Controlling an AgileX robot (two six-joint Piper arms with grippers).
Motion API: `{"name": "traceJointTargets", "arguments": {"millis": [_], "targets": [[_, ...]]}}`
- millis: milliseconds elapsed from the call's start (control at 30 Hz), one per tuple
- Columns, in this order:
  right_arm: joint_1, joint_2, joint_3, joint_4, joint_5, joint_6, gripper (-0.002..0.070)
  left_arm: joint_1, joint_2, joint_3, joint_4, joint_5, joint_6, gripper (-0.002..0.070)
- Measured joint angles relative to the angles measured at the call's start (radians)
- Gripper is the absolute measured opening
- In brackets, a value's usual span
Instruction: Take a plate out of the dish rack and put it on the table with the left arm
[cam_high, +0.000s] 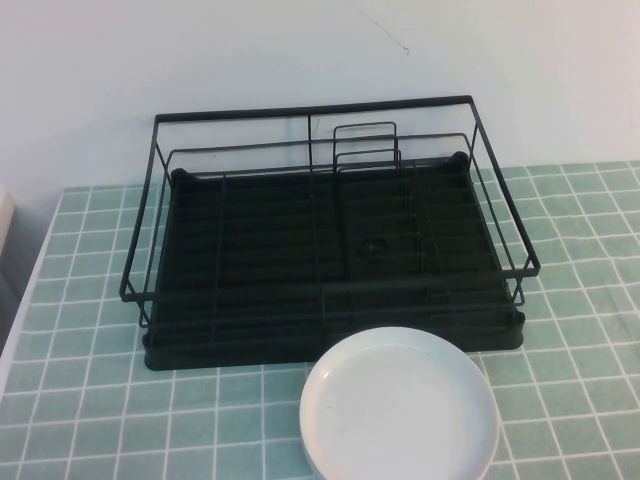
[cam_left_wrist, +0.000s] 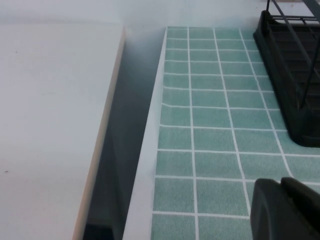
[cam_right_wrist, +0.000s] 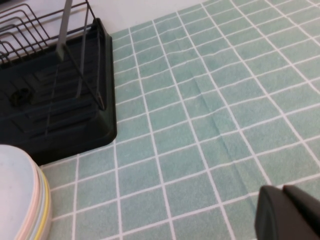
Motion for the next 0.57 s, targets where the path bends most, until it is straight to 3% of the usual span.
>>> {"name": "traceJointTargets", "arguments": {"millis": [567], "targets": [[0.0, 0.0, 0.0, 0.0, 0.0, 0.0, -0.0001, 0.0, -0.002, 0.0, -0.012, 0.0, -0.014, -0.0003]]}}
